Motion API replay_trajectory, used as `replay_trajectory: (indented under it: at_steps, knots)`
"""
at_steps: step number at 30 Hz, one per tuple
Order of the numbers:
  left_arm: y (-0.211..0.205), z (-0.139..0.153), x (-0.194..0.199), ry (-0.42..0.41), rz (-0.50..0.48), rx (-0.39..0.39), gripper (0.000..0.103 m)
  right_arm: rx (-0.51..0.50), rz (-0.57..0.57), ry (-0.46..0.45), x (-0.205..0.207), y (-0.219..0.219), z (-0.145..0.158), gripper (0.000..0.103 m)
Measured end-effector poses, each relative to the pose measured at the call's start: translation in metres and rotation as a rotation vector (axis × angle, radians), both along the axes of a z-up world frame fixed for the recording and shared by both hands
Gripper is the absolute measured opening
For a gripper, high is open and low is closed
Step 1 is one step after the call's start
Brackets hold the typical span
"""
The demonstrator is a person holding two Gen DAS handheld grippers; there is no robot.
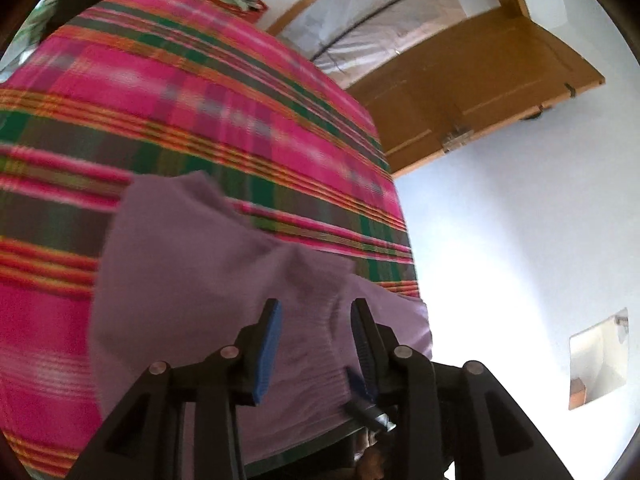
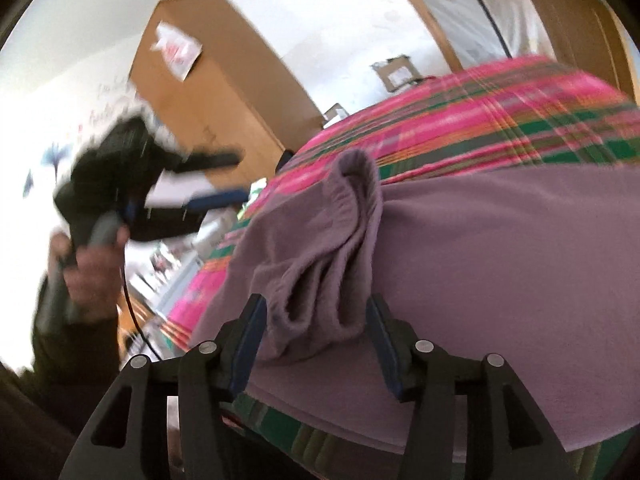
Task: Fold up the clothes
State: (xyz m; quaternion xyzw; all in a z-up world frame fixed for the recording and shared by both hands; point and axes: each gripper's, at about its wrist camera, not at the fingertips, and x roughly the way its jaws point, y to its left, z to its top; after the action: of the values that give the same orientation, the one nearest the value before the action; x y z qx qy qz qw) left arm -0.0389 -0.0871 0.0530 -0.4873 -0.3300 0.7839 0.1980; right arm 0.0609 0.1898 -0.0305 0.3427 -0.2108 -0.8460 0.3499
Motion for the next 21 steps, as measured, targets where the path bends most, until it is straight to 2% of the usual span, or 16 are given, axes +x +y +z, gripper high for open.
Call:
replay_trajectory:
  at_steps: [4, 10, 17, 21]
  knots:
    - [-0.028, -0.015, 0.013, -0.020, 0.075, 0.021, 0.036, -0.088, -0.034, -0.074, -0.019, 0.015, -0.006, 0.054]
    - [-0.062, -0.033, 0.033, -0.039, 0.177, 0.034, 0.036, -0.059, -0.011, -0.078, -0.037, 0.001, -0.004, 0.054]
    - [-0.066, -0.047, 0.050, -0.046, 0.192, -0.062, 0.036, -0.050, 0.023, -0.109, -0.050, -0.010, -0.005, 0.055]
    - [-0.069, -0.051, 0.055, -0.043, 0.190, -0.068, 0.036, -0.080, 0.039, -0.126, -0.052, -0.007, -0.007, 0.055]
